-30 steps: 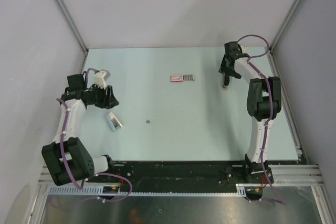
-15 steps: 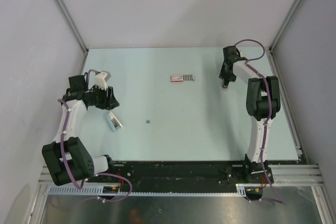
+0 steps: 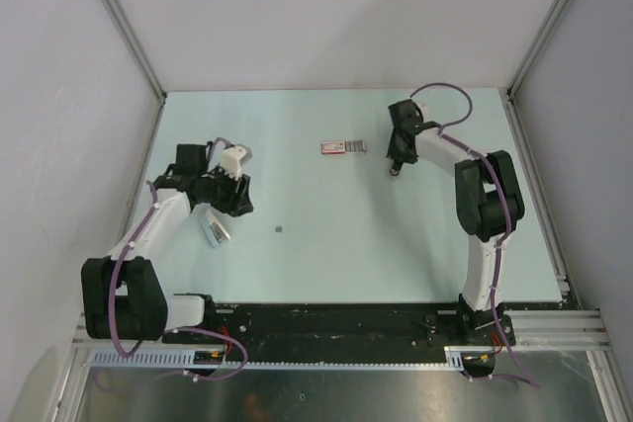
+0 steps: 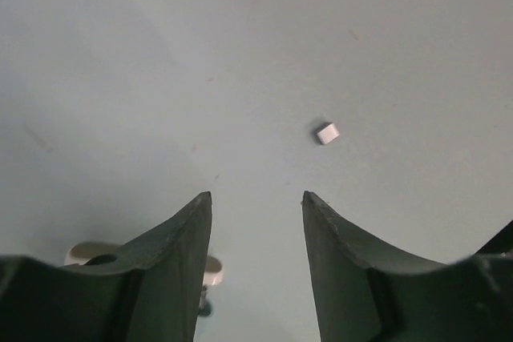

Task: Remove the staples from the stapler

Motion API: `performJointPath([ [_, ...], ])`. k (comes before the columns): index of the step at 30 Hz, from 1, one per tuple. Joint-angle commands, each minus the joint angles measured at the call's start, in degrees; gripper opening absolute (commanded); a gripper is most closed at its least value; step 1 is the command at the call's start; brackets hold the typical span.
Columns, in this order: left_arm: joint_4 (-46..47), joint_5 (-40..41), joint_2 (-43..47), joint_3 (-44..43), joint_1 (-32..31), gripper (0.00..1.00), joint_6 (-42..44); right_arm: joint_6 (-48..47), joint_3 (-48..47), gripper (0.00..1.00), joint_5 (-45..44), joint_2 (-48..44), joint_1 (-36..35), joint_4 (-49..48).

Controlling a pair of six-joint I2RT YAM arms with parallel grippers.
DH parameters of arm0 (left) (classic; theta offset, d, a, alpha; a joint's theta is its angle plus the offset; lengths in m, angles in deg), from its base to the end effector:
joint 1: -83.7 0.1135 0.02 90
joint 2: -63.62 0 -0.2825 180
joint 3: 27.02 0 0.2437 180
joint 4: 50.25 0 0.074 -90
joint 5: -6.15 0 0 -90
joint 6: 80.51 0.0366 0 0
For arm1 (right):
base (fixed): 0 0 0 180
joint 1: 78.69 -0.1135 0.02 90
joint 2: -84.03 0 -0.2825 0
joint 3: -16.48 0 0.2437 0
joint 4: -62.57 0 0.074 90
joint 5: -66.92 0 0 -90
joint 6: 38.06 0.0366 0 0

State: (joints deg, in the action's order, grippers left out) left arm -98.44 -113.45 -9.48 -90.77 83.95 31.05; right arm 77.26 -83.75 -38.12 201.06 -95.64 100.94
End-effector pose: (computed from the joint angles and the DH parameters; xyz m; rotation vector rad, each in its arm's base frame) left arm 0.2352 -0.0171 0.2549 0.6381 2.3727 -0.5007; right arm 0.4276 0.1204 0.2049 0.2839 2.4700 -0.0249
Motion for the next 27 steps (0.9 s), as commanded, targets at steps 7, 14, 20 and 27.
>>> performJointPath([
  [7,2.5,-7.0,-3.6,-3.8,-5.9,0.67,-3.6,12.4,2.3,0.01,2.7,-12.1,-17.5,-14.3],
  [14,5.2,-14.0,-5.0,-4.9,-6.4,0.70,-4.7,20.7,3.3,0.00,3.7,-10.0,-27.4,-27.4],
  [20,7.5,-16.4,-7.0,-5.2,-6.5,0.71,-4.3,25.0,3.4,0.00,4.1,-7.1,-32.0,-34.3],
  [27,9.1,-17.2,-10.8,-5.1,-6.5,0.69,-3.0,29.0,3.6,0.00,7.5,-4.3,-33.3,-38.4],
])
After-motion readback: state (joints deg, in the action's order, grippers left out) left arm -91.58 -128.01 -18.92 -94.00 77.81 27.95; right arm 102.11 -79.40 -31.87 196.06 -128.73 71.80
